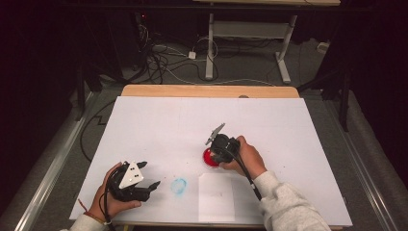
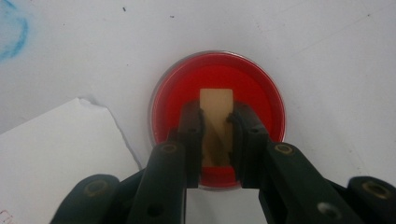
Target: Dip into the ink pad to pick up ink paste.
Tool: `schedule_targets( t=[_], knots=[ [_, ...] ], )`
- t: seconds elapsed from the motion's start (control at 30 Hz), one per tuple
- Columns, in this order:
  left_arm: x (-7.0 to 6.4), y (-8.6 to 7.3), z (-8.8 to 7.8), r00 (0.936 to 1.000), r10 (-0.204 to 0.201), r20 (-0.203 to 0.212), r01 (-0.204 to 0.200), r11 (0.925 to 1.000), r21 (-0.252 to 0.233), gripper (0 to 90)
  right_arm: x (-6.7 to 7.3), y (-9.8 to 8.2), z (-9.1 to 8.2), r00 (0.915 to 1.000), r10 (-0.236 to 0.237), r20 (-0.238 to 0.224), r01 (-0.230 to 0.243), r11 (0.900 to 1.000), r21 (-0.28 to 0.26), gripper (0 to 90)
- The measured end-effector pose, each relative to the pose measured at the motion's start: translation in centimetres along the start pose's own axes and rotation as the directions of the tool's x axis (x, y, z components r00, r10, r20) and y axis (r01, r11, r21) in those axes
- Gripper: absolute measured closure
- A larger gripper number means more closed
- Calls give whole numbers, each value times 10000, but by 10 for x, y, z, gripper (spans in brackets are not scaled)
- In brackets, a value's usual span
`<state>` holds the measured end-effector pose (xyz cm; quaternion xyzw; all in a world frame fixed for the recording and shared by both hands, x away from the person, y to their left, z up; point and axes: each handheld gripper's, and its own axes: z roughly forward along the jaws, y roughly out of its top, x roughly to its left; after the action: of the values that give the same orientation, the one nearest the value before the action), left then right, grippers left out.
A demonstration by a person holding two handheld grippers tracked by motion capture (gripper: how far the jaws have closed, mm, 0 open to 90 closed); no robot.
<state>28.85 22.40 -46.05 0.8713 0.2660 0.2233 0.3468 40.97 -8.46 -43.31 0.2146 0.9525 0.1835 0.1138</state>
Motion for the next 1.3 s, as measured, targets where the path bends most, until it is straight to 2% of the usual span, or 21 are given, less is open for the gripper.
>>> schedule_targets(
  t=[0.03, 0.1, 0.2, 0.3, 0.4, 0.53, 0.63, 0.8, 0.97, 1.1, 1.3],
  knots=[
    [1, 0, 0, 10000, 76, -45, -77, 9999, -77, 217, -2, -1, 0, 9999, 85, -119, -86, 9999, -94, 764],
    [1, 0, -1, 10000, -20, -29, 20, 10000, -64, 217, -6, -4, -2, 9986, 373, -371, -381, 9990, -220, 763],
    [2, -1, -1, 10000, -63, -20, 62, 9999, -109, 217, -4, -4, -10, 9994, 180, -284, -197, 9979, -611, 763],
    [3, -1, -1, 9999, -92, -42, 91, 9999, -106, 217, -1, -3, -26, 9999, 114, -112, -125, 9943, -1055, 762],
    [3, -2, -1, 10000, -19, -72, 18, 9999, -107, 217, 0, -4, -46, 9997, -18, -259, -25, 9861, -1660, 763],
    [5, -5, -1, 9998, -216, -23, 216, 9998, -53, 217, 8, -7, -64, 9989, -363, -300, 292, 9772, -2103, 763],
    [6, -5, -3, 9995, -314, -17, 313, 9991, -289, 208, 15, -11, -71, 9983, -544, -186, 492, 9763, -2107, 763],
    [4, -5, -3, 9998, -206, -22, 205, 9993, -312, 196, 26, -19, -72, 9976, -691, -50, 662, 9722, -2248, 763],
    [4, -5, -3, 9998, -203, -18, 202, 9992, -342, 195, 35, -29, -75, 9970, -755, -153, 696, 9680, -2412, 763],
    [4, -4, -2, 9998, -202, -50, 200, 9992, -348, 195, 39, -34, -80, 9965, -822, -167, 748, 9606, -2676, 763],
    [4, -4, -2, 9998, -178, -12, 177, 9995, -279, 195, 50, -43, -84, 9928, -1124, -408, 978, 9593, -2649, 763]
  ],
)
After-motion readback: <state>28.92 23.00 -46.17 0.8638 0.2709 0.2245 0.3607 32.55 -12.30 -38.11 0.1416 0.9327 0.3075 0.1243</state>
